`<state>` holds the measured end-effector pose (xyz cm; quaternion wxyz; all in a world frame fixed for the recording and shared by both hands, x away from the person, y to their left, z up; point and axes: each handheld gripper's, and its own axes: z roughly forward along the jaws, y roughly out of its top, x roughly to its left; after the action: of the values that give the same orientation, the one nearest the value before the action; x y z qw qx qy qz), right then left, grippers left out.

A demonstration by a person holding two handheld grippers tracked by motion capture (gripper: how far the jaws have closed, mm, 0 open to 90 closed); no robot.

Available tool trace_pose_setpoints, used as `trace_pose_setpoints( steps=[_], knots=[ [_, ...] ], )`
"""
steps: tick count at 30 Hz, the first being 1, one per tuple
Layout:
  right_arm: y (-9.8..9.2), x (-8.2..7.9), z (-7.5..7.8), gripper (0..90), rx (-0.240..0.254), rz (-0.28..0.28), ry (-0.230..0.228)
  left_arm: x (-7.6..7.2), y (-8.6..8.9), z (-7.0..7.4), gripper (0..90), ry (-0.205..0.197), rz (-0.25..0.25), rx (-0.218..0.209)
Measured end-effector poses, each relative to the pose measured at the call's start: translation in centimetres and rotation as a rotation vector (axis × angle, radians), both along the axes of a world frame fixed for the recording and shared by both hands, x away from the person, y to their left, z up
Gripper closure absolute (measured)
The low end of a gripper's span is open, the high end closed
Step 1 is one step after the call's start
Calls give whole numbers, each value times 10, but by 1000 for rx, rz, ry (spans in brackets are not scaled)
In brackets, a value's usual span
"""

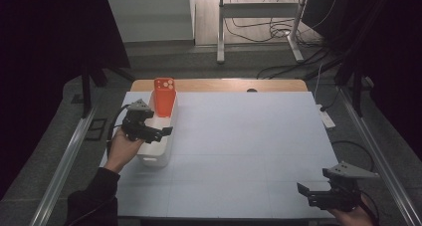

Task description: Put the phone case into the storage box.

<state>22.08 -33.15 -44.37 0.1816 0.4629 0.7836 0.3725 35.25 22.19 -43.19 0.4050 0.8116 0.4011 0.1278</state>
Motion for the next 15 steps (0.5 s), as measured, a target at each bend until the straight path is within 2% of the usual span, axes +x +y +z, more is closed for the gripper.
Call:
trace_pose_setpoints(
  steps=[15],
  knots=[
    [0, 0, 0, 0, -2, 1, -3, -22, -3, -5, 8, -7, -2, 12]
  ],
)
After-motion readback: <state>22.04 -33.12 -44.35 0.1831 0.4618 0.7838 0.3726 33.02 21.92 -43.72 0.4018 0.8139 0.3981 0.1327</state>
